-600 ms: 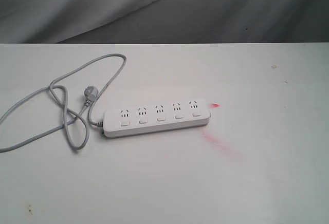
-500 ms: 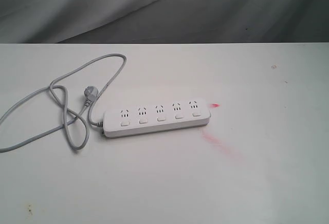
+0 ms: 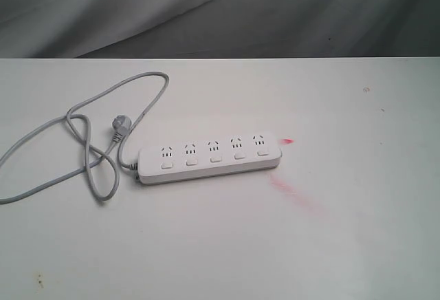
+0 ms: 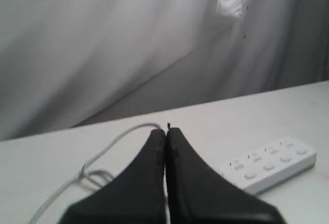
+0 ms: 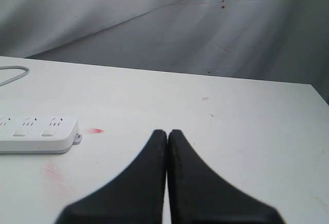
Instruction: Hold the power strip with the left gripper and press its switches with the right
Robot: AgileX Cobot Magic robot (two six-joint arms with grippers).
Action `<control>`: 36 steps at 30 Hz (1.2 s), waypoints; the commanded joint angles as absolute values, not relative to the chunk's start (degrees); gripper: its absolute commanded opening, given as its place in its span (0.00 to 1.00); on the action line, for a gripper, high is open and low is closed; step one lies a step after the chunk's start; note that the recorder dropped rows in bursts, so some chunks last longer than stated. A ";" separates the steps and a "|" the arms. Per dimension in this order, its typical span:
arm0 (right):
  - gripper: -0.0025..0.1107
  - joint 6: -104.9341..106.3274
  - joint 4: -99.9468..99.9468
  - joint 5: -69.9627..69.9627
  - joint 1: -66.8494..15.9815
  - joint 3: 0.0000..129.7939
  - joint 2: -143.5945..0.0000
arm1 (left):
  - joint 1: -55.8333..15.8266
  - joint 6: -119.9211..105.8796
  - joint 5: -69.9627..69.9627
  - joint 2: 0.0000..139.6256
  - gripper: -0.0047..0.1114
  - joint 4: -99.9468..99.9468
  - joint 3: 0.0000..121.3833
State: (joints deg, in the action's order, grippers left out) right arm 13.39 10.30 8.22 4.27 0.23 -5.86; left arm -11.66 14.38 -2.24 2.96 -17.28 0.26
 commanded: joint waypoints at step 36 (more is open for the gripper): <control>0.02 13.23 9.79 7.78 4.72 0.07 -5.59 | -11.95 14.21 -27.47 47.68 0.04 -2.07 42.50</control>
State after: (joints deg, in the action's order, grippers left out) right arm 13.39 10.30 8.22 4.27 0.23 -5.86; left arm -11.66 14.71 -24.26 42.26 -1.87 38.41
